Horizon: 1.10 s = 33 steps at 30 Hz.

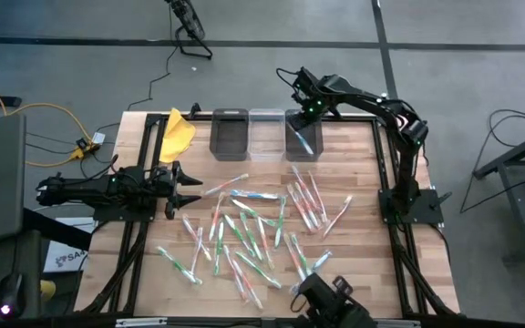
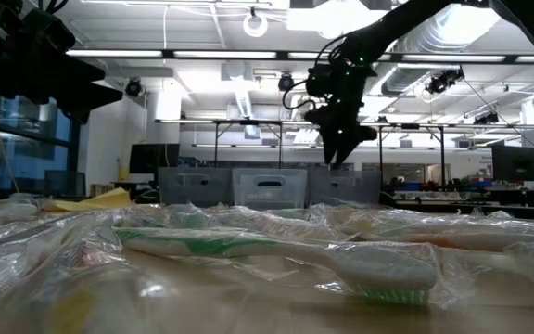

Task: Pick & Place Toothbrushes
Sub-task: Put the orange toothbrush into the transparent bin

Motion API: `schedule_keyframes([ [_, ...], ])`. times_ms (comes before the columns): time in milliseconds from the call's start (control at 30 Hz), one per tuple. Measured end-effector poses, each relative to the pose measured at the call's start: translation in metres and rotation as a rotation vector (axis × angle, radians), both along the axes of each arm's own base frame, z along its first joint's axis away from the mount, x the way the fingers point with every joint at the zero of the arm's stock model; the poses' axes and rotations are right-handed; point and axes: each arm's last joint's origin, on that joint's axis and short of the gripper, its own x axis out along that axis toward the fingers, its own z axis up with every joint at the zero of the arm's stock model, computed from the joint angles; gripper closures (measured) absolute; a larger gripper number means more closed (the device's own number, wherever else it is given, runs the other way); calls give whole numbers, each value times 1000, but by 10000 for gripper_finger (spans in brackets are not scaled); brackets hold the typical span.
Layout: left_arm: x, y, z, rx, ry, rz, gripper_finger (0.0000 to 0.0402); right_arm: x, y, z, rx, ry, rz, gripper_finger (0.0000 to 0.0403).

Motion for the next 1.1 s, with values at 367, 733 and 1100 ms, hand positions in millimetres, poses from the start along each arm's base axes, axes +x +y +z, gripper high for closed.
schedule_keyframes([
  [367, 0, 0, 0, 0, 0, 0, 169, -16, 85, 21, 288, 307, -6, 232],
  [733, 0, 0, 0, 0, 0, 0, 169, -18, 174, 5, 108, 478, 49, 232],
  [1100, 0, 0, 0, 0, 0, 0, 169, -62, 225, -28, 113, 441, -254, 232],
])
